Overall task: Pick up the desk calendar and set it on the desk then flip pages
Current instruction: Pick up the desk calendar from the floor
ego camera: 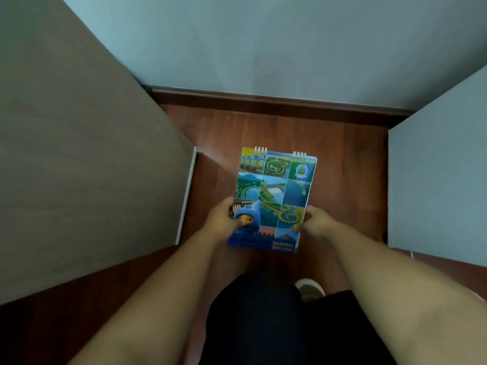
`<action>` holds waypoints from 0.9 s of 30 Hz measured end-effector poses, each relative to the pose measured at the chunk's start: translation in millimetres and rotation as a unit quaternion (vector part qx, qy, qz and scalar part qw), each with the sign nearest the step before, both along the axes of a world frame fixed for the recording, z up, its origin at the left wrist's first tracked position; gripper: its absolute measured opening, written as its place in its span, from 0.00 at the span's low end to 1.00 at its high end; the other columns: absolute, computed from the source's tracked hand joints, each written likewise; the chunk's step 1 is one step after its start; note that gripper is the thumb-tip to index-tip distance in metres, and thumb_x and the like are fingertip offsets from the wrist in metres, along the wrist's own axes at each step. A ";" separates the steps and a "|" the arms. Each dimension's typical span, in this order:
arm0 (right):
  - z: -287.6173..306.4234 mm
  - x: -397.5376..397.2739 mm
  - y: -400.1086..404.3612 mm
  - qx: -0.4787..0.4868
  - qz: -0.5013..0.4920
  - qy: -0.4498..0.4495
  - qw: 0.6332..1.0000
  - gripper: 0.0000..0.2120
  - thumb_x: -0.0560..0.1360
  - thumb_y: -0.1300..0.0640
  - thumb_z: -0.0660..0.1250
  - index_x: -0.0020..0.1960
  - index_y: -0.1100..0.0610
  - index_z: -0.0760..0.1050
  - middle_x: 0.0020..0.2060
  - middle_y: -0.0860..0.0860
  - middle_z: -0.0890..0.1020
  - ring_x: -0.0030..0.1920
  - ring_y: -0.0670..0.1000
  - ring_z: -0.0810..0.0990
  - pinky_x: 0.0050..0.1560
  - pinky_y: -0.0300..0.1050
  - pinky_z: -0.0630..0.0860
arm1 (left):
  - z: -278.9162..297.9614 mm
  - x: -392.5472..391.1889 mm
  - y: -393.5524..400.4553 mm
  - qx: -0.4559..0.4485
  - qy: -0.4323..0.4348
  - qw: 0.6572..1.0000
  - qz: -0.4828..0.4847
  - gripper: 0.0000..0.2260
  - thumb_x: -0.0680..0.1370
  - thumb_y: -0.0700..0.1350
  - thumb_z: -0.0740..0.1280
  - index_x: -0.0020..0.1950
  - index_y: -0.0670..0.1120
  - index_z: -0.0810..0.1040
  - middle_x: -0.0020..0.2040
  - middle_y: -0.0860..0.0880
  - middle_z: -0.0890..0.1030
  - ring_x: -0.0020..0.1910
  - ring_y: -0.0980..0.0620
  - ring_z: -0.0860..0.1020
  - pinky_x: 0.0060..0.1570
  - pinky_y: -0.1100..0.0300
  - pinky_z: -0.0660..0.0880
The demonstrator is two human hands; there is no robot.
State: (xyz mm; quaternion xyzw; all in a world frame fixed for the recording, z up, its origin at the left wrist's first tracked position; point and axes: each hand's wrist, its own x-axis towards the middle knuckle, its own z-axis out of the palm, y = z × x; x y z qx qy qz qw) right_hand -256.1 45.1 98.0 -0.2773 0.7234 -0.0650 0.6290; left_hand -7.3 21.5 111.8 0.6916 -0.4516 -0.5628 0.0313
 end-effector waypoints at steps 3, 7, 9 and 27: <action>82.1 2.4 0.9 -0.011 -0.001 0.001 1.000 0.22 0.69 0.76 0.69 0.60 0.62 0.75 0.54 0.58 0.82 0.51 0.53 0.79 0.56 0.49 0.77 | 82.6 0.9 3.0 -0.020 -0.018 1.000 0.004 0.33 0.70 0.41 0.77 0.73 0.46 0.69 0.65 0.48 0.79 0.58 0.49 0.79 0.58 0.54 0.77; 213.0 7.9 -9.0 -0.047 0.017 -0.010 0.999 0.22 0.70 0.75 0.68 0.60 0.58 0.75 0.53 0.57 0.82 0.51 0.52 0.79 0.46 0.43 0.77 | 212.3 5.6 0.3 -0.049 -0.026 0.998 0.023 0.33 0.72 0.40 0.75 0.75 0.45 0.67 0.65 0.49 0.77 0.62 0.48 0.76 0.56 0.61 0.71; 279.6 11.6 -19.2 -0.074 0.035 -0.014 0.997 0.23 0.70 0.74 0.69 0.61 0.58 0.74 0.57 0.58 0.82 0.54 0.53 0.80 0.56 0.49 0.78 | 279.8 13.1 -4.0 -0.072 -0.022 0.996 0.049 0.29 0.71 0.40 0.75 0.71 0.49 0.72 0.61 0.50 0.81 0.59 0.49 0.79 0.59 0.57 0.75; 801.0 175.1 -105.0 -0.467 0.071 -0.185 0.862 0.04 0.73 0.60 0.60 0.41 0.52 0.67 0.40 0.52 0.75 0.42 0.51 0.74 0.42 0.47 0.72 | 770.7 115.4 3.2 -0.408 0.170 0.837 0.323 0.42 0.61 0.37 0.71 0.74 0.50 0.64 0.69 0.41 0.69 0.60 0.37 0.77 0.48 0.48 0.82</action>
